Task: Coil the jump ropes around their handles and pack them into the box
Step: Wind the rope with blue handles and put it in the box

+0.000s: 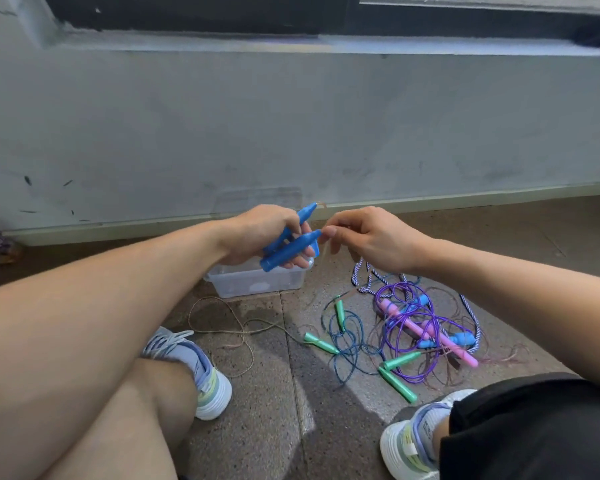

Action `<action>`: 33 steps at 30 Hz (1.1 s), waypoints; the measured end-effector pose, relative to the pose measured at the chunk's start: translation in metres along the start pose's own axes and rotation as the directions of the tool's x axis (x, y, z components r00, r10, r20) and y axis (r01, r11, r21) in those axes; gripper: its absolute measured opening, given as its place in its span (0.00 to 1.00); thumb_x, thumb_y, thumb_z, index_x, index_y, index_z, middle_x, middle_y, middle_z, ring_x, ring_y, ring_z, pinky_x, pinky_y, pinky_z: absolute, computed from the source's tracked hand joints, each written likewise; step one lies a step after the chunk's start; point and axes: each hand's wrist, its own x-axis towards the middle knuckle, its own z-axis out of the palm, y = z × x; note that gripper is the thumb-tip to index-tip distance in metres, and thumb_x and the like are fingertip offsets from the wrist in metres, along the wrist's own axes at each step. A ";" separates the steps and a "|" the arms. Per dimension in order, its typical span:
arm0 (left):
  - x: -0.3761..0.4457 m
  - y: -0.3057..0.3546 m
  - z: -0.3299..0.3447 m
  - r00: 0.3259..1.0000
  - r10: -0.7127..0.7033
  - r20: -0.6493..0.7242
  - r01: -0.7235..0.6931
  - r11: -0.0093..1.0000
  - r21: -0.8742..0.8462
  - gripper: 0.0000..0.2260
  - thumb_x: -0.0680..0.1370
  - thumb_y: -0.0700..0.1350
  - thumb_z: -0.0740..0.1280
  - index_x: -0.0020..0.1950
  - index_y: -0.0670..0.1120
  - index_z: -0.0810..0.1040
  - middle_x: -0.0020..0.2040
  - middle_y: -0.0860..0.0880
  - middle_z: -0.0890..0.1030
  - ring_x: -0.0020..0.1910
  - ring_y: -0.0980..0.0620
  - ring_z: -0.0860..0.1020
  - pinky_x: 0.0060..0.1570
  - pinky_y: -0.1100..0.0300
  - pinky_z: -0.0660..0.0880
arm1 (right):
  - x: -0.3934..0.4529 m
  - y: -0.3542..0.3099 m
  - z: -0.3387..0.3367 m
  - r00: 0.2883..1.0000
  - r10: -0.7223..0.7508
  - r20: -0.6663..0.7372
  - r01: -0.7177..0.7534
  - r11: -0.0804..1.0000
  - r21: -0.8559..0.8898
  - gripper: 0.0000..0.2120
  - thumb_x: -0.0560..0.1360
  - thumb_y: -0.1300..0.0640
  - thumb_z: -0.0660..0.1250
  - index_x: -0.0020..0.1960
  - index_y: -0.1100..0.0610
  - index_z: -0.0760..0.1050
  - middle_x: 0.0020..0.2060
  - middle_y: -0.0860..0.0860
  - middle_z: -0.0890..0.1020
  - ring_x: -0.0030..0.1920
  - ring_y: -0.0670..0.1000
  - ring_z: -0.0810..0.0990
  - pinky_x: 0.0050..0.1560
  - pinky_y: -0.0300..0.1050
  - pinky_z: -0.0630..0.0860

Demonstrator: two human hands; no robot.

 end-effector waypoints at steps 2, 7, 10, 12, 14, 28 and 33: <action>-0.004 0.004 0.007 1.000 -0.023 0.005 0.024 0.996 -0.085 0.09 0.79 0.39 0.57 0.54 0.41 0.75 0.41 0.40 0.84 0.40 0.39 0.84 0.52 0.42 0.80 | 0.002 -0.001 0.002 0.997 0.036 -0.065 -0.028 0.993 0.115 0.11 0.82 0.52 0.62 0.44 0.49 0.81 0.37 0.49 0.84 0.31 0.49 0.75 0.35 0.45 0.73; -0.010 0.013 0.011 0.994 -0.085 -0.063 0.081 0.994 -0.068 0.08 0.80 0.48 0.61 0.51 0.43 0.74 0.33 0.46 0.73 0.24 0.52 0.69 0.24 0.62 0.66 | 0.000 -0.001 0.003 0.987 0.140 -0.079 -0.114 0.956 0.270 0.10 0.81 0.54 0.65 0.46 0.54 0.82 0.40 0.58 0.83 0.33 0.48 0.76 0.32 0.33 0.70; -0.014 0.015 0.008 0.999 -0.046 -0.027 0.045 0.999 -0.024 0.18 0.81 0.61 0.62 0.47 0.46 0.74 0.31 0.50 0.71 0.23 0.55 0.66 0.22 0.64 0.62 | -0.001 -0.005 -0.003 0.976 0.166 -0.138 -0.144 0.977 0.160 0.11 0.80 0.50 0.67 0.44 0.56 0.82 0.36 0.52 0.78 0.34 0.46 0.73 0.40 0.41 0.69; -0.021 0.019 0.009 0.999 -0.031 -0.018 0.031 1.000 -0.003 0.24 0.79 0.67 0.59 0.43 0.46 0.74 0.29 0.50 0.70 0.23 0.55 0.66 0.22 0.64 0.63 | 0.002 -0.016 -0.010 0.965 0.154 -0.210 -0.134 0.985 0.104 0.10 0.79 0.51 0.68 0.42 0.54 0.79 0.46 0.50 0.80 0.41 0.45 0.78 0.47 0.44 0.72; -0.028 0.023 0.010 0.999 -0.020 -0.044 0.017 0.998 -0.053 0.29 0.78 0.70 0.56 0.38 0.45 0.74 0.28 0.49 0.69 0.22 0.54 0.66 0.21 0.64 0.64 | 0.005 -0.034 -0.019 0.963 0.159 -0.218 -0.116 0.974 0.197 0.09 0.80 0.54 0.66 0.41 0.54 0.76 0.56 0.51 0.82 0.56 0.47 0.80 0.57 0.44 0.74; -0.075 0.014 -0.025 0.916 -0.158 -0.368 0.153 0.987 -0.042 0.23 0.78 0.65 0.64 0.42 0.44 0.78 0.28 0.49 0.73 0.22 0.54 0.69 0.22 0.66 0.67 | 0.013 -0.094 0.003 0.952 0.288 -0.104 -0.245 0.919 0.308 0.10 0.79 0.51 0.68 0.50 0.55 0.84 0.29 0.49 0.69 0.29 0.48 0.67 0.31 0.41 0.69; -0.097 0.027 -0.045 0.738 -0.086 -0.669 0.229 0.965 0.128 0.24 0.73 0.64 0.70 0.42 0.41 0.79 0.31 0.44 0.77 0.25 0.47 0.72 0.25 0.63 0.66 | 0.017 -0.125 0.010 0.978 0.208 -0.023 -0.172 0.859 0.482 0.13 0.78 0.45 0.68 0.54 0.52 0.84 0.42 0.45 0.85 0.34 0.46 0.72 0.30 0.37 0.66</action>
